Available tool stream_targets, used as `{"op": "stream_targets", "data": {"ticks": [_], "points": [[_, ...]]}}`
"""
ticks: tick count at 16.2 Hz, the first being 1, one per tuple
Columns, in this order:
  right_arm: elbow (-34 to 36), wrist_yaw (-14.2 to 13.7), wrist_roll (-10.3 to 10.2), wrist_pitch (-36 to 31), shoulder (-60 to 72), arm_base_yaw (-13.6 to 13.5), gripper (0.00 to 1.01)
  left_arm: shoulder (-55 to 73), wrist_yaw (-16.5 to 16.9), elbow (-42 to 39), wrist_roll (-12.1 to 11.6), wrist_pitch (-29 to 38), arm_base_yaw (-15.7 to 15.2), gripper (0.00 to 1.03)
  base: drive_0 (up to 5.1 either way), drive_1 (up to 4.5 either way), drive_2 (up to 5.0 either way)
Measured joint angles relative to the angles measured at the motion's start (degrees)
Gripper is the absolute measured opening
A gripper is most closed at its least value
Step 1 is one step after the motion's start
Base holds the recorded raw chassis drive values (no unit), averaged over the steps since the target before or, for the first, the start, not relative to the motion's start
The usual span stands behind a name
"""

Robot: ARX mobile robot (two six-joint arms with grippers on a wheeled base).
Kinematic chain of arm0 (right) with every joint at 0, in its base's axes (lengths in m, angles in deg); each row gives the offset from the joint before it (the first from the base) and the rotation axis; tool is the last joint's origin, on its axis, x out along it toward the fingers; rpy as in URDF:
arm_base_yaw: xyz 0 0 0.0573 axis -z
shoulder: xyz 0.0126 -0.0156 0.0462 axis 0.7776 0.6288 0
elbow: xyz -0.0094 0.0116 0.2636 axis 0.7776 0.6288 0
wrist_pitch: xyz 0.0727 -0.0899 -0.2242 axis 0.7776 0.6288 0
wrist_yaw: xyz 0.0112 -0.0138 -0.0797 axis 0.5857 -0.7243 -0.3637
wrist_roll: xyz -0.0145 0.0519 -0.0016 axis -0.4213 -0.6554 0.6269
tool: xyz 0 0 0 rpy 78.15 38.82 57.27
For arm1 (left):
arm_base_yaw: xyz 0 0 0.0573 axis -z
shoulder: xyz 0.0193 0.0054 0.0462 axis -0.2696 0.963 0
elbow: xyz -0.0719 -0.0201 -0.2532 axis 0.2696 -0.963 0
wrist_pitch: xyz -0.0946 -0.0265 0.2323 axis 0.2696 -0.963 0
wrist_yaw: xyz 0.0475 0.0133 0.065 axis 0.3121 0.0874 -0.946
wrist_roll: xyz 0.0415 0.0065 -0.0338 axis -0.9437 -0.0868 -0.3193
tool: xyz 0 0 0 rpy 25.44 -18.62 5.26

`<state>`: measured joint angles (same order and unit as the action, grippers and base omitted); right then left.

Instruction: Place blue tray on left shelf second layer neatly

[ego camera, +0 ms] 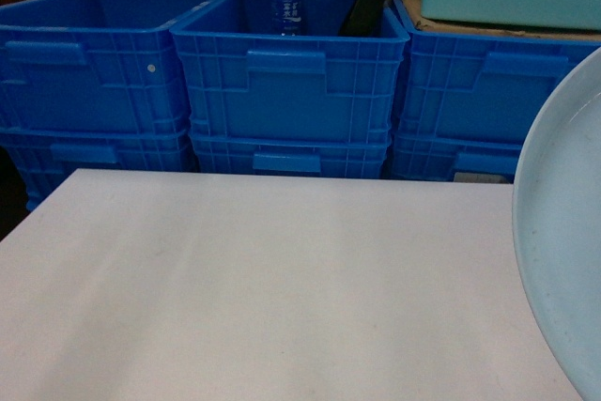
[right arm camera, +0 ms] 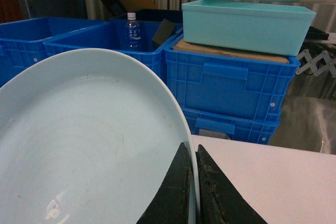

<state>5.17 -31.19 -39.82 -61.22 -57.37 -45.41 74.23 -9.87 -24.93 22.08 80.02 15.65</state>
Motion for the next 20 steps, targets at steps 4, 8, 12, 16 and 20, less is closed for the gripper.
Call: {"op": "stream_targets", "data": {"ticks": [4,8,12,16,20], "points": [[0.0,0.0,0.0,0.0,0.0,0.0,0.02,0.0,0.0,0.0,0.0,0.0,0.0,0.98,-1.8,-1.79,-1.8],[0.0,0.0,0.0,0.0,-0.2,0.0,0.02,0.0,0.0,0.0,0.0,0.0,0.0,0.98,-1.6,-1.56,-1.6],[0.0,0.0,0.0,0.0,-0.2,0.0,0.02,0.0,0.0,0.0,0.0,0.0,0.0,0.98,-1.8,-1.77,-1.8],[0.0,0.0,0.0,0.0,-0.2,0.0,0.02,0.0,0.0,0.0,0.0,0.0,0.0,0.98,-1.6,-1.57,-1.6],[0.0,0.0,0.0,0.0,-0.2,0.0,0.02,0.0,0.0,0.0,0.0,0.0,0.0,0.98,-1.6,-1.59,-1.6]]}}
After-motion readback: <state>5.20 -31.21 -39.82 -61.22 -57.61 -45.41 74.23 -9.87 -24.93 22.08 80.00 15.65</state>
